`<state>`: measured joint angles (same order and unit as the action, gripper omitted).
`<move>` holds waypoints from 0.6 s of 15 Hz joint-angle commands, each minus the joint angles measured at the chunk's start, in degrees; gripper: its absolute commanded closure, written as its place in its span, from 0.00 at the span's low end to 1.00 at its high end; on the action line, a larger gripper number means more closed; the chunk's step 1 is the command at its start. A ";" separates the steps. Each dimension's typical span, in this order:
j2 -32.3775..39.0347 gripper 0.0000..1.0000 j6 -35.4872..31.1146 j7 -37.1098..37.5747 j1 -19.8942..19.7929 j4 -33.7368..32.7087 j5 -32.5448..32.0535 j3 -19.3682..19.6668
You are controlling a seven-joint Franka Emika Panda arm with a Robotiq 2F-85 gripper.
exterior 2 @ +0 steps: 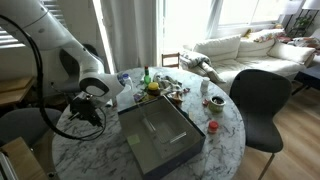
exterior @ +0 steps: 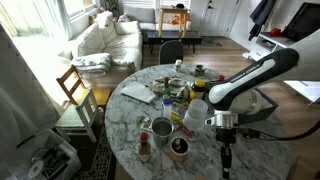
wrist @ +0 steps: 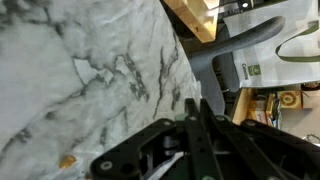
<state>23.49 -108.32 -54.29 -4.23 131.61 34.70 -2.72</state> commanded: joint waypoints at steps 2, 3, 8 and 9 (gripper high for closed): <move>2.09 0.83 1.47 0.84 -1.25 -1.39 -0.63 0.00; 2.20 0.76 1.49 1.15 -1.30 -1.43 -0.76 0.12; 2.16 0.31 0.61 2.75 -1.61 -0.97 -1.35 0.64; 1.73 0.24 0.29 3.16 -1.63 -0.73 -1.54 0.76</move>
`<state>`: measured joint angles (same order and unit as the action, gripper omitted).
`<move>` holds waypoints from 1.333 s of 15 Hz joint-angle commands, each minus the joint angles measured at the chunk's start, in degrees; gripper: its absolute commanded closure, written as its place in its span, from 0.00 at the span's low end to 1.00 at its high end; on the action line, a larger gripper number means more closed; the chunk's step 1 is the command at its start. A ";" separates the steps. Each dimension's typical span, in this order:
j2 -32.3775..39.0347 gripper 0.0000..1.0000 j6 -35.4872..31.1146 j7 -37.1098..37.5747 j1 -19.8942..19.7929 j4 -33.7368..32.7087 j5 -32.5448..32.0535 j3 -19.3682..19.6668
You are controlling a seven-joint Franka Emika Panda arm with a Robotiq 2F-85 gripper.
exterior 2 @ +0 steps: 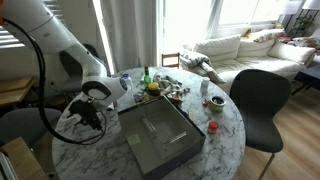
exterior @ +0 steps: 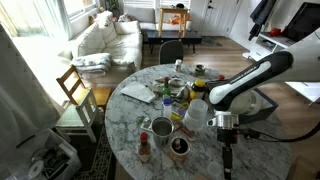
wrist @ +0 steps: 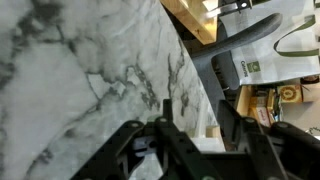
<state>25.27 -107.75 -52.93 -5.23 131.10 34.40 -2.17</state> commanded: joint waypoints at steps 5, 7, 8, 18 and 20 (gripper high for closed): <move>-5.24 0.00 -4.93 4.68 0.58 2.36 -2.01 0.28; -7.57 0.00 -8.37 4.97 1.29 3.40 -1.93 -0.30; -8.81 0.00 -11.35 6.04 2.19 4.04 -2.64 -0.53; -16.69 0.00 -29.47 14.01 8.52 9.67 -12.81 -6.50; -16.72 0.00 -31.07 9.44 7.71 9.54 -7.96 -8.18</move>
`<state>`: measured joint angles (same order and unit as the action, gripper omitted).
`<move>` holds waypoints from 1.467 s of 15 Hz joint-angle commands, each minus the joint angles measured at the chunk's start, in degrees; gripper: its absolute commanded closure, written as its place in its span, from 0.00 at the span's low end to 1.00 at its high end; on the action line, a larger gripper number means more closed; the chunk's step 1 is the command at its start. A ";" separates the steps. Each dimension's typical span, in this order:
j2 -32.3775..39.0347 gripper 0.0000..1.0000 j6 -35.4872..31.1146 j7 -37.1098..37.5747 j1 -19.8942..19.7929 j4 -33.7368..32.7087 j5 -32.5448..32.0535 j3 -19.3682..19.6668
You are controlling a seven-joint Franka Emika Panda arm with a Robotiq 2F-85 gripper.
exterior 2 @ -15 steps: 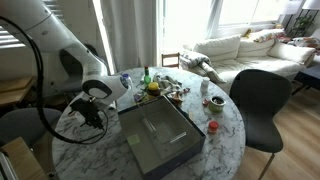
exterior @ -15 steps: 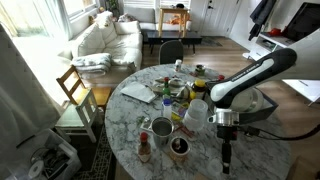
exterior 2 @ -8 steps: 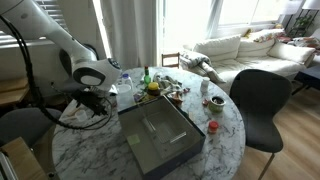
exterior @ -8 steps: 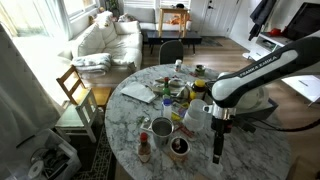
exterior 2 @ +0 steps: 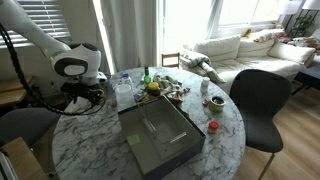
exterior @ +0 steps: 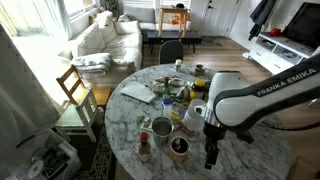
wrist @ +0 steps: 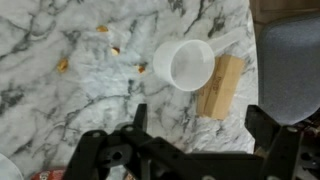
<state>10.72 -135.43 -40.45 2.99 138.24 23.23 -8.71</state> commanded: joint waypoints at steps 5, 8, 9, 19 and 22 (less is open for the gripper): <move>-0.47 0.00 -0.92 -0.42 -0.35 0.07 0.81 -1.21; 0.23 0.00 0.00 -0.27 0.63 -0.94 -0.77 -1.91; 0.37 0.00 0.21 0.93 1.35 -1.34 -2.38 -2.22; 2.72 0.00 -3.30 11.22 5.09 -0.30 -10.86 -4.09; 3.94 0.00 -5.05 12.86 4.94 -0.42 -12.70 -4.38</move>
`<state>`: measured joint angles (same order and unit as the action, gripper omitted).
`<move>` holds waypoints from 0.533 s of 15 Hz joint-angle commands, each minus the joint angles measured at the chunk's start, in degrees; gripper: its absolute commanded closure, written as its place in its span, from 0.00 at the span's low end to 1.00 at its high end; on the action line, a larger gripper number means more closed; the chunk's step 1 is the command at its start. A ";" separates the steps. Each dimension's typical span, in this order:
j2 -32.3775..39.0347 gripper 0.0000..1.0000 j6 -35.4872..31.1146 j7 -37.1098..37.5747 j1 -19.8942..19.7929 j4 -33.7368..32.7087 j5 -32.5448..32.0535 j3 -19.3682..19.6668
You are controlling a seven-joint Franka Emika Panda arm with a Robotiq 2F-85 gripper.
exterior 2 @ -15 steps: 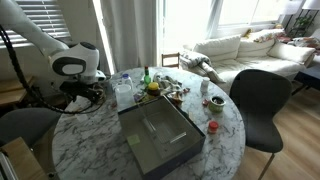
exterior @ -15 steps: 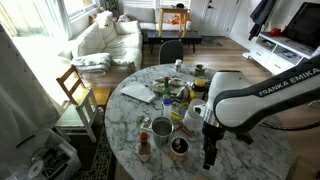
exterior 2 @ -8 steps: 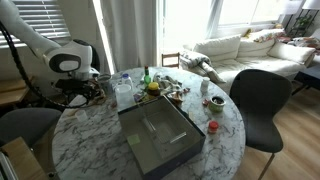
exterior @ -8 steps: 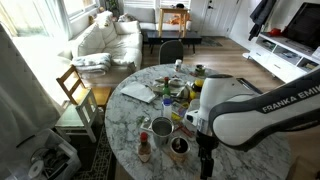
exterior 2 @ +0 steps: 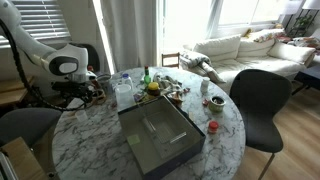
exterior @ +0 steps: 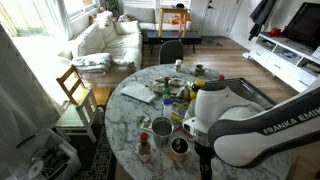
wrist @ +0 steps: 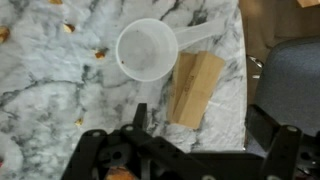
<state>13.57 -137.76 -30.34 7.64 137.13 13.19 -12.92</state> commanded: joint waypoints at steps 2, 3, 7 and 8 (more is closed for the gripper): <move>2.06 0.00 -3.27 3.01 0.07 0.47 -3.16 -0.30; 2.40 0.07 -3.72 2.76 -0.15 0.51 -3.00 -0.44; 3.62 0.29 -3.86 2.18 -0.60 0.22 -2.87 -0.76; 3.77 0.46 -3.68 2.23 -0.61 0.15 -3.00 -0.75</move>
<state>16.45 -140.50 -29.34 7.63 137.13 11.83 -13.00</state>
